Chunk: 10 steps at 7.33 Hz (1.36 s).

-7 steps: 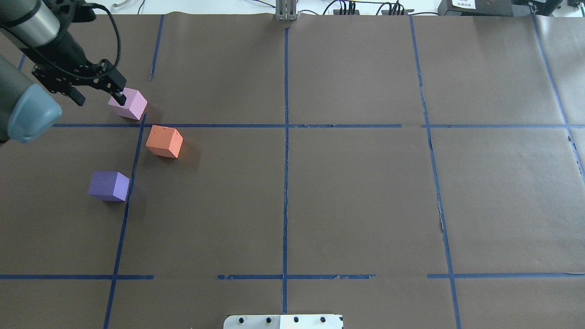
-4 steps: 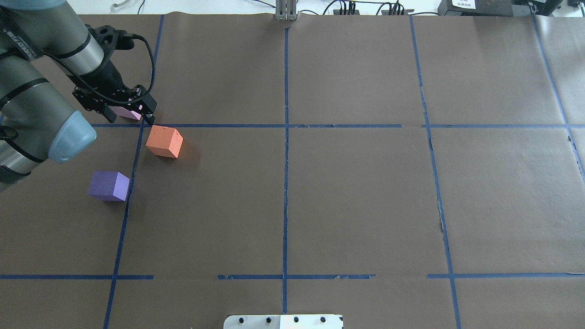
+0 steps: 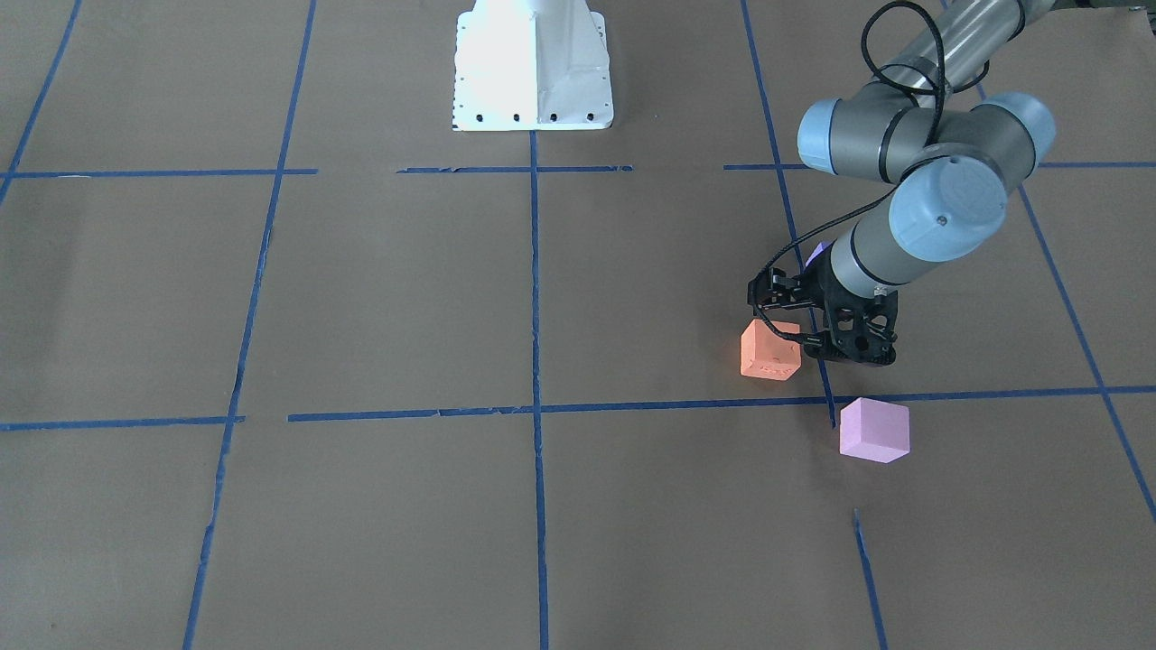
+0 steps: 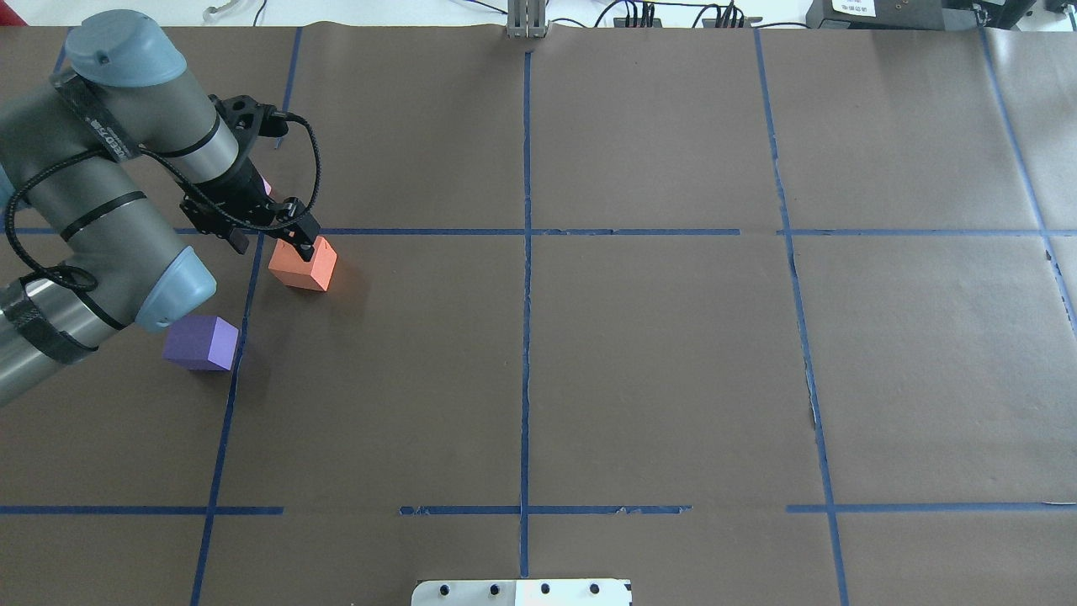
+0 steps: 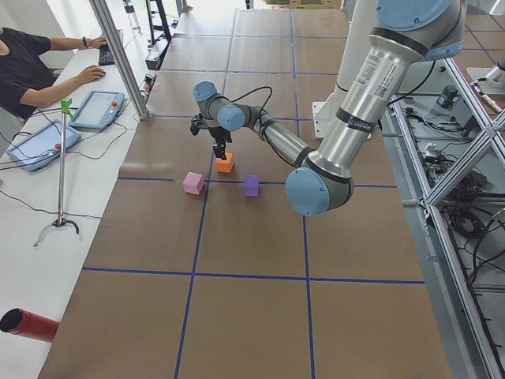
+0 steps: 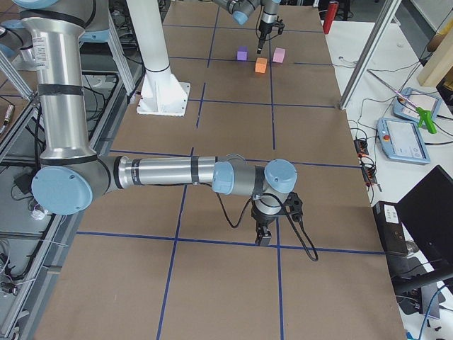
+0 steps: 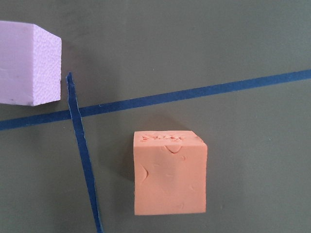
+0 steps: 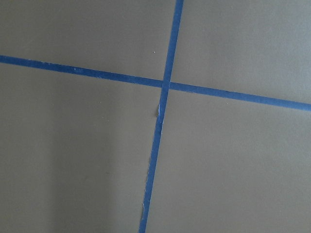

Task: Arrange blocks in a line
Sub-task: 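Close the left gripper on the orange cube and lift it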

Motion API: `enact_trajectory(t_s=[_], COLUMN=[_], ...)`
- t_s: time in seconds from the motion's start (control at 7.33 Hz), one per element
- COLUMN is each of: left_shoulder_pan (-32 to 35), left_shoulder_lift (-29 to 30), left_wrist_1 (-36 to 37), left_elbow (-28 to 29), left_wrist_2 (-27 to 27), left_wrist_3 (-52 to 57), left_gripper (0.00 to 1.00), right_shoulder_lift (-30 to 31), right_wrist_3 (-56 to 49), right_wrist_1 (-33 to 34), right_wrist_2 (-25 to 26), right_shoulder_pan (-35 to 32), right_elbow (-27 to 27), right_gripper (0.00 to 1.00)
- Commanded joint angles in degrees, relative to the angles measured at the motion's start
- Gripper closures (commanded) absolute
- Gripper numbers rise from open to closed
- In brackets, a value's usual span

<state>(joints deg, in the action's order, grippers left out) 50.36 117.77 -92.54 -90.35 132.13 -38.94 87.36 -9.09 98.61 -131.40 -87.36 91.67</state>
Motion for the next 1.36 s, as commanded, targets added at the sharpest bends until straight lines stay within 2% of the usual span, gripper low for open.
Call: enact_trajectory(t_s=[0.0,0.41,0.68,1.23], left_shoulder_pan=[-0.7,-2.1,-2.6,-3.5], left_shoulder_lift=[0.1,0.9,0.9,1.0], left_wrist_1=[-4.2,-6.4,-10.8,-13.7], left_elbow=[2.8,5.0,7.2,8.9], left_wrist_2=[-0.1,-3.7,-3.8,-3.9], left_wrist_3=[-2.3,-3.2,-6.0,-7.8], left_gripper=[0.00,0.00,0.00,0.00], right_shoulder_lift=[0.0,0.0,0.0,0.0], right_wrist_3=[-0.1,0.0,0.0,0.0], right_wrist_1=[0.0,0.0,0.0,0.0], right_wrist_2=[0.0,0.0,0.0,0.0], right_shoulder_pan=[0.0,0.0,0.0,0.0], right_elbow=[0.0,0.1,0.1,0.0], right_gripper=[0.00,0.00,0.00,0.00])
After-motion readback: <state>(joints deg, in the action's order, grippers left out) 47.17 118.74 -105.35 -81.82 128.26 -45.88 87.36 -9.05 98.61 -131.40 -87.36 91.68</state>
